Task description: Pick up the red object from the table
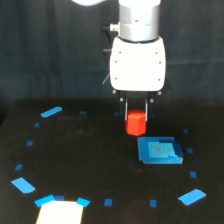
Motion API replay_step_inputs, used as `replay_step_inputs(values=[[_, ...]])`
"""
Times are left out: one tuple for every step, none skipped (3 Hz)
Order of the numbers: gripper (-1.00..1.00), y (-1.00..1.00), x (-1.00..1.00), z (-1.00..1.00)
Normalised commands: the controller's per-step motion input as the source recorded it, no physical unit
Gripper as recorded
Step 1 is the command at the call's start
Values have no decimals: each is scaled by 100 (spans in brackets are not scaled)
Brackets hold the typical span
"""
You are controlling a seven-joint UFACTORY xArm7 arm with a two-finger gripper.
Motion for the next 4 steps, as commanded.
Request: replay_step_inputs(values=[[-100,25,-28,17],[-100,-7,-21,59],[-100,18,-7,23],[-74,-8,-32,93]])
